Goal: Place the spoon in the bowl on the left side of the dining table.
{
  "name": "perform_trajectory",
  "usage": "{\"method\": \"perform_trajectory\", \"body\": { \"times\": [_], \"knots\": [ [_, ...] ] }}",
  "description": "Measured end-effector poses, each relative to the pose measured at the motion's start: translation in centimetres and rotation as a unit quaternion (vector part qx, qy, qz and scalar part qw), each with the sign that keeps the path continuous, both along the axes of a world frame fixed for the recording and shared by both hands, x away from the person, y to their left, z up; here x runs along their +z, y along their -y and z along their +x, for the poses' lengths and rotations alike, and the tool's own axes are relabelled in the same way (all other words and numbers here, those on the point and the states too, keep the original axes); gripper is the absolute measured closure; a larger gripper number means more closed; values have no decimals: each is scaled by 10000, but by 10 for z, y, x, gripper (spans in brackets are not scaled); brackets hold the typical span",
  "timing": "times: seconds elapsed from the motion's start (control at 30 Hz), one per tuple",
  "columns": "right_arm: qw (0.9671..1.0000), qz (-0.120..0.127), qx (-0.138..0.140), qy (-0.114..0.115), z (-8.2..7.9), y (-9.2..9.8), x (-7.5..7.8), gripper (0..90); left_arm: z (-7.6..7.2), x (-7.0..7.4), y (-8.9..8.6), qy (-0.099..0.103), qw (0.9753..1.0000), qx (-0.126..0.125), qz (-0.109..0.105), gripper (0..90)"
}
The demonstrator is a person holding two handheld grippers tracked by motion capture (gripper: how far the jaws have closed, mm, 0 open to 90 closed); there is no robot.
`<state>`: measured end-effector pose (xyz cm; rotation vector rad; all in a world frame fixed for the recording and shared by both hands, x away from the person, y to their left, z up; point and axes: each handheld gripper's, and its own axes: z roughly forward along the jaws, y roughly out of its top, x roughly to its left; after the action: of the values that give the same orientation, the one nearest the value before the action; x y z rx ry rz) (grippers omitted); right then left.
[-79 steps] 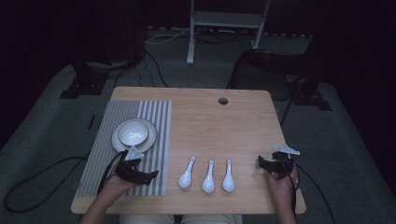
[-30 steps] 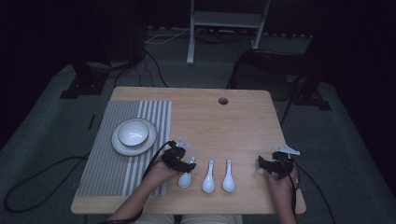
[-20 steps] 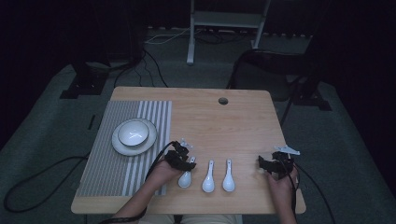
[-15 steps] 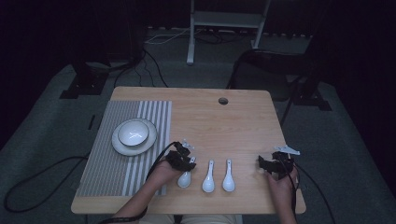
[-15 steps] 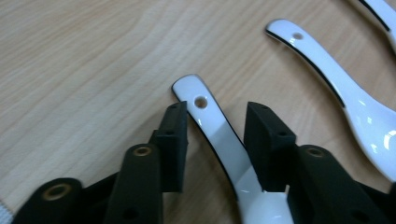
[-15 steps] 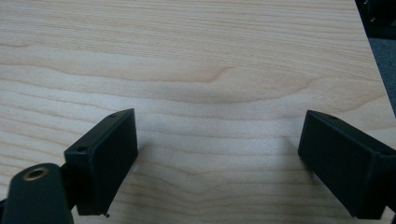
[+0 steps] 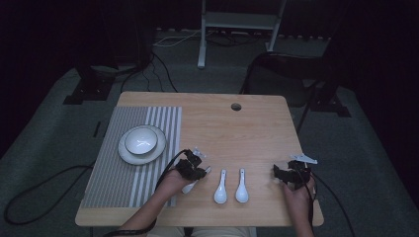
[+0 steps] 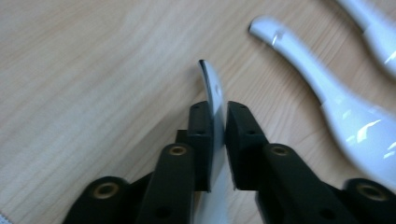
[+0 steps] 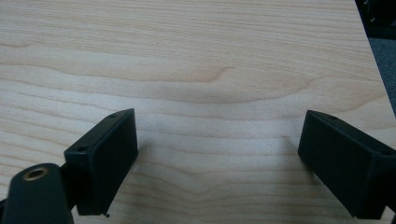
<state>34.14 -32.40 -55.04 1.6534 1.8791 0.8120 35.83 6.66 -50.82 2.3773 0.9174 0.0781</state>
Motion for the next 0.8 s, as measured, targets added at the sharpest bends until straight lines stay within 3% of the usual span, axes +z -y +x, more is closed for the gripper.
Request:
{"method": "perform_trajectory", "body": {
  "times": [0.13,0.3,0.8],
  "knots": [
    [10000,1,1,0,0,0,0,112,-2,4,2,22,9999,-136,96,852],
    [10000,1,0,0,0,0,0,112,-2,8,-5,-41,9998,-84,-175,852],
    [10000,2,0,0,0,0,0,112,-9,35,-16,209,9986,-71,-471,855]
  ]
}}
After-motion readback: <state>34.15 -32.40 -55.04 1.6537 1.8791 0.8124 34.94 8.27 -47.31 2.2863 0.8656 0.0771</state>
